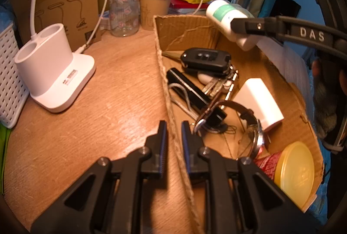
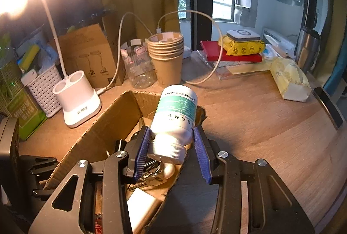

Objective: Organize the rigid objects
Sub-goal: 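Lift the white pill bottle with the right gripper over the box, then lower the pill bottle into the box and open the right gripper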

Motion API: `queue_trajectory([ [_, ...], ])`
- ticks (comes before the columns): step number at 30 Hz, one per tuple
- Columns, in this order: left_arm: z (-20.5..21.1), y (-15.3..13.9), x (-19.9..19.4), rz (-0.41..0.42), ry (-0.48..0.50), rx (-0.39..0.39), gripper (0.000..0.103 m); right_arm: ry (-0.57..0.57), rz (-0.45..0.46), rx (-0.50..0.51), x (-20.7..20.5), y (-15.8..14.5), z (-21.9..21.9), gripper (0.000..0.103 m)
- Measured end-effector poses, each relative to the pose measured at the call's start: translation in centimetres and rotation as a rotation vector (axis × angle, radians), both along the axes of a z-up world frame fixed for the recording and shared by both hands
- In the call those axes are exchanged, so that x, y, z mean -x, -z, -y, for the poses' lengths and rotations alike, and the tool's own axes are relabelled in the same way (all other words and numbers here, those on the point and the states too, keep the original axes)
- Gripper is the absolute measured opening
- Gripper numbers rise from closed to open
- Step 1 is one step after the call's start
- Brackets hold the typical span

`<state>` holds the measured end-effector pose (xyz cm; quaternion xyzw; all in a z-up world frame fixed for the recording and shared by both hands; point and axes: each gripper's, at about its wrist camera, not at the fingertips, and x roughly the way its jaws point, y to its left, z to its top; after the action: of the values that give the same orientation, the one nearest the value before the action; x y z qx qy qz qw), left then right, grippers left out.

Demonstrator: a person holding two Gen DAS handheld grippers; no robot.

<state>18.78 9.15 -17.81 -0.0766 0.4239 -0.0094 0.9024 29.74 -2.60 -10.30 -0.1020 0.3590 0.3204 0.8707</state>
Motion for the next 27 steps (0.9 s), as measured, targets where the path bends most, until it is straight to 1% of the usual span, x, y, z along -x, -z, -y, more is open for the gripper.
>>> queue_trajectory([
  [5, 0.0, 0.01, -0.01, 0.0, 0.001, 0.0, 0.015, -0.008, 0.004, 0.048, 0.6, 0.9, -0.69, 0.044],
  [14, 0.04, 0.0, 0.0, 0.001, 0.001, -0.001, 0.015, -0.002, 0.019, 0.091, 0.74, 1.0, -1.12, 0.044],
  [22, 0.05, 0.0, 0.0, 0.0, 0.0, -0.001, 0.015, 0.007, 0.009, 0.093, 0.53, 0.93, -0.97, 0.044],
  [27, 0.0, -0.01, 0.01, 0.001, 0.0, 0.0, 0.015, 0.007, 0.005, 0.09, 0.51, 0.83, -0.96, 0.047],
])
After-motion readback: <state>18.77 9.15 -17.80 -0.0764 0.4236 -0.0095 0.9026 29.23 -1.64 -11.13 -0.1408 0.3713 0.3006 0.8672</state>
